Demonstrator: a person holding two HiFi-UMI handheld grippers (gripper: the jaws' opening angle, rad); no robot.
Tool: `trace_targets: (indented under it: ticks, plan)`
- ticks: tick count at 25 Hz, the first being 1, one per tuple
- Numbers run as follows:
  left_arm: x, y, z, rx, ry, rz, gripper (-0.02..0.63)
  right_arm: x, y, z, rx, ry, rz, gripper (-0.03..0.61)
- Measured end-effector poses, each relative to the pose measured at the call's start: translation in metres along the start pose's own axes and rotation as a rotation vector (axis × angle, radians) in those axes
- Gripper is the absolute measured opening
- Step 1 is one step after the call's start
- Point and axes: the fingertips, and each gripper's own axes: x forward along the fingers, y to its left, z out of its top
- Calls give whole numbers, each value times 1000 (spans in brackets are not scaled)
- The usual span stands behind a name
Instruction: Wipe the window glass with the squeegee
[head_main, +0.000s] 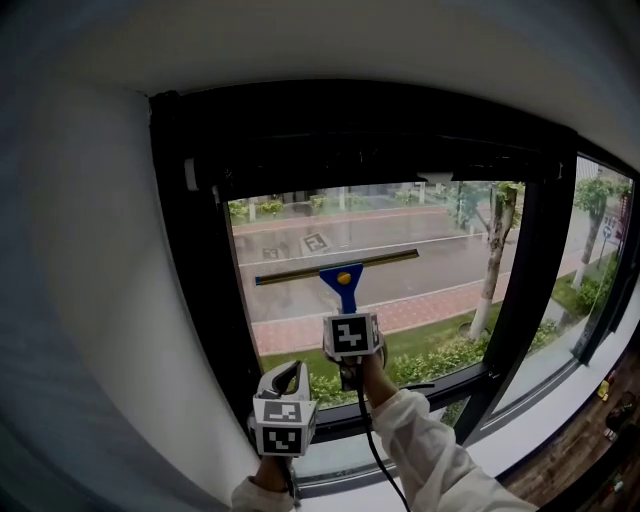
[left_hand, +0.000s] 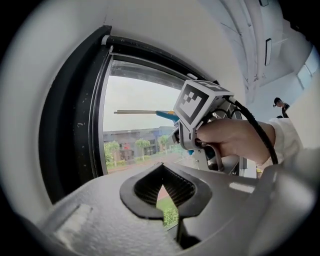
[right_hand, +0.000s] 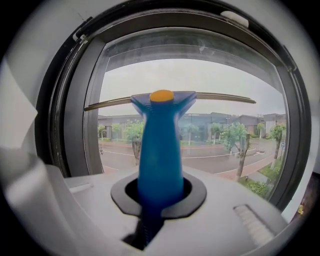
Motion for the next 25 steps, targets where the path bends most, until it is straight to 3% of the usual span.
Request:
trace_targets:
  ticks: [25]
  plan:
    - [-3, -17, -122, -61, 179, -53, 0, 34, 25, -159, 65, 173, 62, 34]
